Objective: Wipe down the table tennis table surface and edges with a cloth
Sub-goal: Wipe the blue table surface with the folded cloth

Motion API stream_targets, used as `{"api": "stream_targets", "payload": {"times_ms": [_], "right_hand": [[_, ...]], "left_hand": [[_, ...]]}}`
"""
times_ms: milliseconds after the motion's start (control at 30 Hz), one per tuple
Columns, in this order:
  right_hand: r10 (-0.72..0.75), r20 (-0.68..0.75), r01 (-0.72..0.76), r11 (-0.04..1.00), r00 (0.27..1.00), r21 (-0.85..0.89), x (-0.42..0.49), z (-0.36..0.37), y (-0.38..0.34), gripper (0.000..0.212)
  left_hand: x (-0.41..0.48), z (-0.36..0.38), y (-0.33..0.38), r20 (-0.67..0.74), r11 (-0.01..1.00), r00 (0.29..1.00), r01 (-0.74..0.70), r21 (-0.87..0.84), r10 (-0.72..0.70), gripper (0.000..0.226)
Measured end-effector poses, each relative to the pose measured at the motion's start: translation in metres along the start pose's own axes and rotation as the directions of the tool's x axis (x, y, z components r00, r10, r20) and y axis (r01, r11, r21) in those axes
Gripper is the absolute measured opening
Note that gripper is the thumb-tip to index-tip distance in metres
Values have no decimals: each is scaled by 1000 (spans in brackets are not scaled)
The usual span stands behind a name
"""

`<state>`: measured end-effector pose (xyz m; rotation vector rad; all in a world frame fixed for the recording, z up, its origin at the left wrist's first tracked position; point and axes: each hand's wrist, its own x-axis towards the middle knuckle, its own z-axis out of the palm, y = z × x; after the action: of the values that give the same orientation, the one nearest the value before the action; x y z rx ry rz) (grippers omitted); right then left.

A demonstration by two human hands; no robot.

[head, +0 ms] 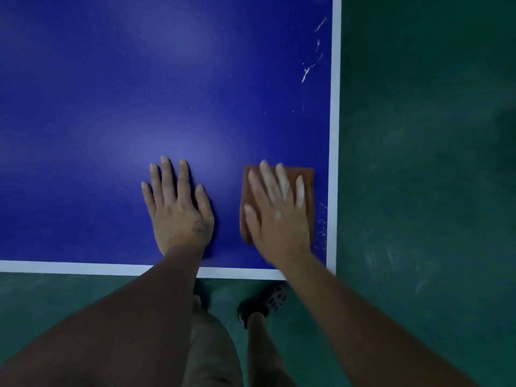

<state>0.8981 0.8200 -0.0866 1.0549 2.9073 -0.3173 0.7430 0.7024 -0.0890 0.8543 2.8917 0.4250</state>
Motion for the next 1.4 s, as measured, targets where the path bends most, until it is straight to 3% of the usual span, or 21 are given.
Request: {"api": "stream_targets", "payload": {"times_ms": [100,233,400,500,600,700,800,867,1000,1100,1167,1400], "right_hand": [[-168,16,167,985,986,51,-44,10,4,66],[-289,2,288,957,957,29,-3,-1,44,64],[25,-36,-26,999,999,-29,76,-24,86,63],[77,-42,-79,996,996,-51,57,-20,64,65],[-76,4,76,997,997,-26,-10,-5,37,66],[-305,56,302,952,951,49,-66,0,46,65],[-477,75,475,879,876,48,-52,-8,90,66],[-518,98,518,855,850,24,-17,-17,121,68],[-425,78,431,898,902,-85,69,-35,162,67],[-232,43,236,963,972,-128,105,-40,150,65],[-228,41,231,965,973,-121,100,-36,128,66],[-616,113,614,787,779,59,8,-11,61,70]], "left_hand": [[0,0,1,-16,1000,1000,-7,3,7,63],[-1,-1,1,-53,1000,998,-20,-8,19,62],[0,0,0,-54,999,998,-31,18,32,62],[1,1,-1,-43,999,999,-25,25,26,63],[0,3,-2,-52,1000,998,-24,18,25,62],[0,3,-3,-66,999,997,-31,26,33,62],[1,4,-3,-60,999,998,-22,36,24,62],[0,5,-3,-64,999,998,-23,38,25,62],[0,5,-2,-76,999,997,-20,35,22,62],[0,5,-1,-96,999,995,-12,36,15,61],[-1,6,-1,-111,999,994,-18,29,21,61],[0,4,-1,-132,1000,991,-21,8,22,59]]}}
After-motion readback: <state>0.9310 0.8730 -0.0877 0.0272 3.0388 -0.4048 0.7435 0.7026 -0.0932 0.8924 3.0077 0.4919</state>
